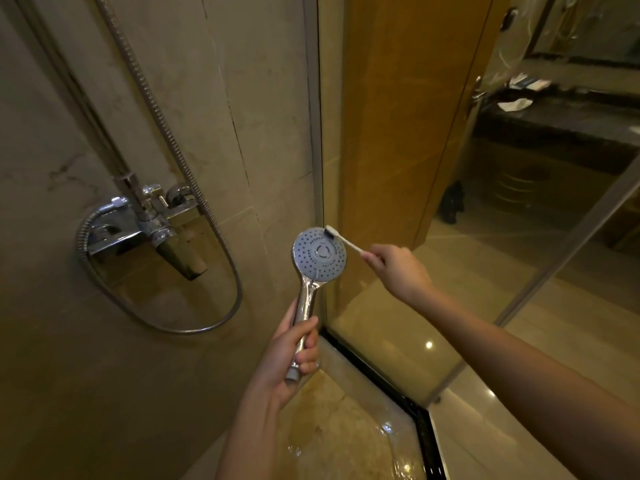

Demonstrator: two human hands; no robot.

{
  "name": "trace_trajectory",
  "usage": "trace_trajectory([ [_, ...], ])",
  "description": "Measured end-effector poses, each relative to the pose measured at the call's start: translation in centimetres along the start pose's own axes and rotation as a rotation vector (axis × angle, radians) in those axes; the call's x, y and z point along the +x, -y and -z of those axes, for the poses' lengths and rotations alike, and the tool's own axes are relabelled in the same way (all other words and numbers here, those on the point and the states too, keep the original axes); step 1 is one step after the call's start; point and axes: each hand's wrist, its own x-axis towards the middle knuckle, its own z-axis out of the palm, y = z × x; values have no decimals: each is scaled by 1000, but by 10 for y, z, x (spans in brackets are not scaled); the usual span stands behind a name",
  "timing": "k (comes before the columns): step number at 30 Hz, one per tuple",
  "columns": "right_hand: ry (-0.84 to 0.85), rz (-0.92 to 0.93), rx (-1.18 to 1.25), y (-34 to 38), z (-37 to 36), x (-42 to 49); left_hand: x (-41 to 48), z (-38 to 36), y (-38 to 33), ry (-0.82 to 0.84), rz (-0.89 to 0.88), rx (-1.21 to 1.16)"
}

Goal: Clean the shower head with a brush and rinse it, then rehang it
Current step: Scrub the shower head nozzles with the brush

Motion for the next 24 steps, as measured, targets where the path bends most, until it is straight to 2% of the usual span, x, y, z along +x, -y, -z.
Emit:
trace_trajectory([
  [3, 109, 107, -139, 10, 0, -10, -5, 2, -1, 24, 5, -80],
  [8, 15, -3, -90, -7, 13, 3, -2, 1, -2, 25, 16, -99],
  [11, 129, 49, -114, -3, 3, -8, -3, 4, -4, -18, -3, -115],
  [16, 64, -2, -57, -5, 3, -7, 4, 5, -7, -29, 2, -91],
  [19, 133, 105, -177, 9, -3, -22, 0, 3, -10, -9, -5, -173],
  [24, 31, 86, -214, 4, 6, -12, 4, 2, -10, -19, 62, -203],
])
